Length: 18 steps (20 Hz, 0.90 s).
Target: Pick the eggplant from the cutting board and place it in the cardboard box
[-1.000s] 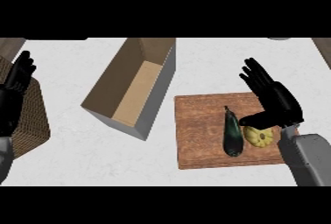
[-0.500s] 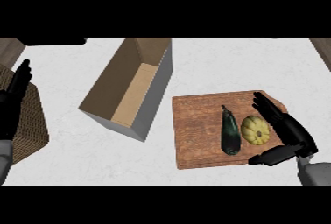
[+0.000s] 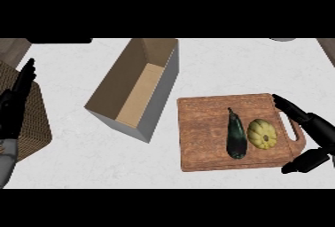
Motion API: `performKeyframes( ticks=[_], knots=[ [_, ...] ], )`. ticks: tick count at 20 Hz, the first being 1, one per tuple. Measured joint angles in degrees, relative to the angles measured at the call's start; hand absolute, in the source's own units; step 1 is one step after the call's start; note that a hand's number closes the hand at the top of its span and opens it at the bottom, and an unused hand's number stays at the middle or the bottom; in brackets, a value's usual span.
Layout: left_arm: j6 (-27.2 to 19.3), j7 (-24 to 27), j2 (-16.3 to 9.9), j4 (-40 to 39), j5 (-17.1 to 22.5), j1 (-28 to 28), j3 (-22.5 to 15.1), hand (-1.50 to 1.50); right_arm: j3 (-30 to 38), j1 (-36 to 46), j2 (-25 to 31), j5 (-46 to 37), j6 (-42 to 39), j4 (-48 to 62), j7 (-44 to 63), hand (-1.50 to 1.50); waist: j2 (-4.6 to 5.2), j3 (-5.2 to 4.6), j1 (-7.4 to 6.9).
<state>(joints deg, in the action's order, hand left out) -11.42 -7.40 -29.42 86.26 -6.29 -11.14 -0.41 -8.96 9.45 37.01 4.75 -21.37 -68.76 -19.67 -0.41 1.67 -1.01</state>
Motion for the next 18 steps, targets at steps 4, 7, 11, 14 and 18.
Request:
performKeyframes(
  ticks=[4,7,11,14,18],
  knots=[
    [0.2,-0.4,0.4,-0.6,-0.5,-1.1,-0.1,0.00,-3.3,4.0,3.6,-4.5,-4.1,1.1,1.3,-1.50,0.14,-0.11,-0.64],
    [0.4,-0.7,0.8,-0.9,-0.9,-1.7,-0.2,0.00,-6.5,7.2,4.2,-7.7,-6.7,1.6,3.7,-1.50,0.15,-0.13,-1.13],
    [0.5,-0.2,1.1,-1.7,-1.3,-2.2,0.0,0.00,-10.3,11.1,4.5,-10.9,-10.9,2.8,6.8,-1.50,0.15,-0.10,-1.24],
    [0.6,0.4,1.2,-2.5,-1.6,-2.4,0.6,0.00,-12.1,13.9,3.1,-11.8,-13.4,3.4,9.6,-1.50,0.04,-0.02,-1.02],
    [1.1,0.6,1.2,-2.4,-2.0,-2.1,0.8,0.00,-13.9,17.1,1.0,-13.7,-14.8,5.6,12.4,-1.50,-0.03,0.01,-0.91]
  ],
)
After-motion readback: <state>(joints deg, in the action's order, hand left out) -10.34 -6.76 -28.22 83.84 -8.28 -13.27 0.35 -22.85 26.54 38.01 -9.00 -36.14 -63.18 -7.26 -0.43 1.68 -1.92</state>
